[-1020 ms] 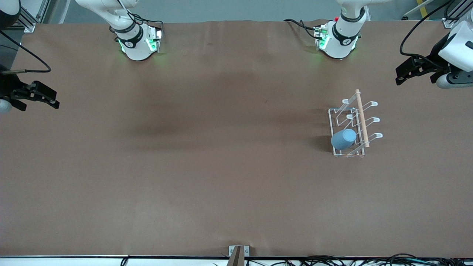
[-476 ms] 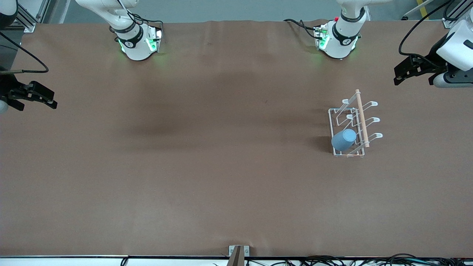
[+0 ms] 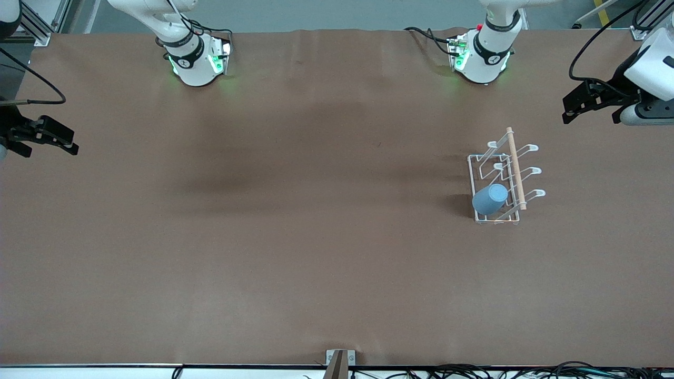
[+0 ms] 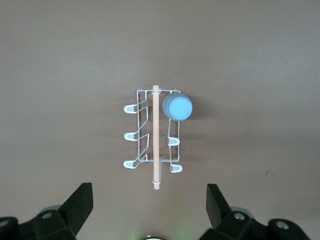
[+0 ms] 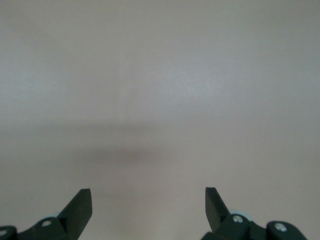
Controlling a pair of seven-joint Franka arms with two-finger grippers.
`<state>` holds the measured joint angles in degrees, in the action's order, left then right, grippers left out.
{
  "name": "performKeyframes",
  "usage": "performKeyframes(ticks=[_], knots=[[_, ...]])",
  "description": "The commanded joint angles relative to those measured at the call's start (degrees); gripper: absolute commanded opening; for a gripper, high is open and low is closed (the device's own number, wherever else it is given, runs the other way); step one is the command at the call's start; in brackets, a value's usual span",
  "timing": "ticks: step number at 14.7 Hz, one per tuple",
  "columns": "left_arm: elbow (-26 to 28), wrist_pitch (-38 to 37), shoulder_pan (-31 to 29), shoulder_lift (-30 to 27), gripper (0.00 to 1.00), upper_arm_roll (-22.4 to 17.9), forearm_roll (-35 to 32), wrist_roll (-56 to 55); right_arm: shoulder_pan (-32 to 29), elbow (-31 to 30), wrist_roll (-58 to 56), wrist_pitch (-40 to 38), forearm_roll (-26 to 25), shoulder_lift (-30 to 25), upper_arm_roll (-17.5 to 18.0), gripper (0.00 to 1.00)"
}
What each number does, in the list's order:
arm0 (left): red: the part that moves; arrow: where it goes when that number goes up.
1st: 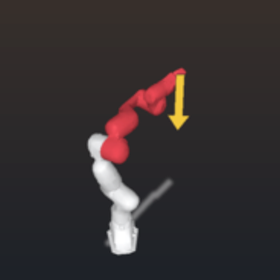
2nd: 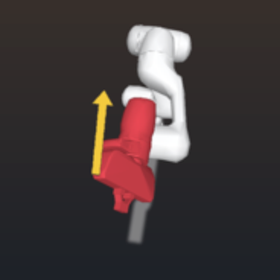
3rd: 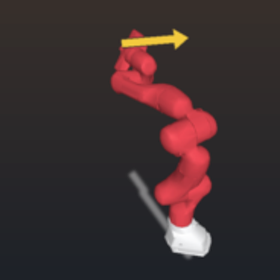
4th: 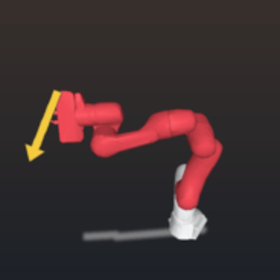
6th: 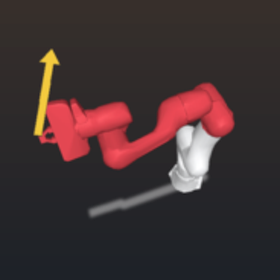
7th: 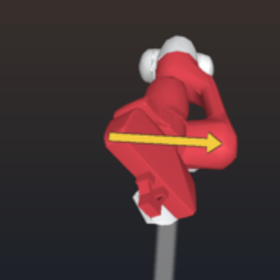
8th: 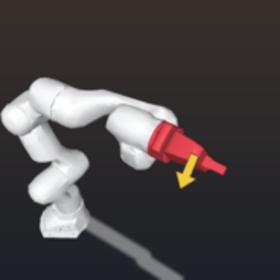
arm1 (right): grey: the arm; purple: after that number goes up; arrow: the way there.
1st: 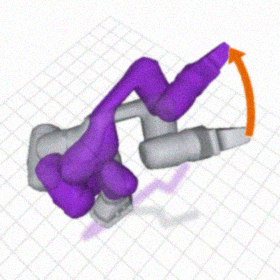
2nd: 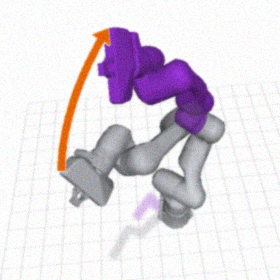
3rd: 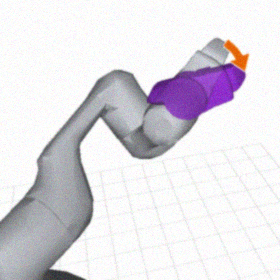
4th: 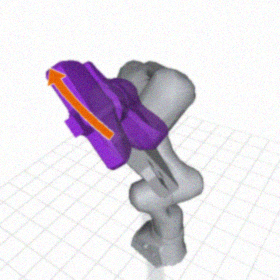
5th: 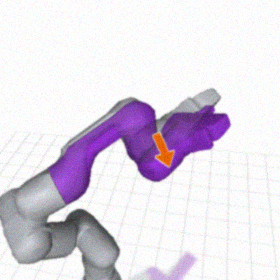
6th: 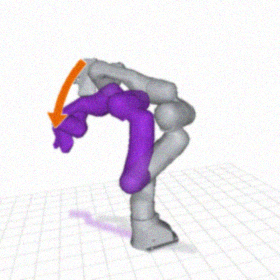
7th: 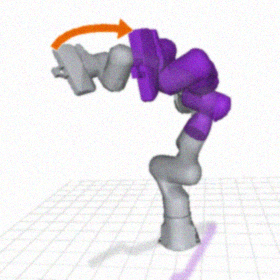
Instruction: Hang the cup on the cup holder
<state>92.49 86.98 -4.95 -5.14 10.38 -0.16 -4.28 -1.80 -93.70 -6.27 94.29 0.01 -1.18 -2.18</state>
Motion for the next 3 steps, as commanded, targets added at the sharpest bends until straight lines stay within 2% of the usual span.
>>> performKeyframes(ticks=[1, 3], knots=[[-0.5, 0.4, -0.1, 0.2, 1.0, 0.0, 0.3, 0.7, -0.3, -0.7, 0.6, -0.2, -0.5, -1.0, 0.3, 1.0], [-0.5, 0.4, -0.1, 0.2, 1.0, 0.0, 0.9, 0.0, -0.3, -0.7, 0.6, -0.2, -0.5, -1.0, 0.3, 1.0]])
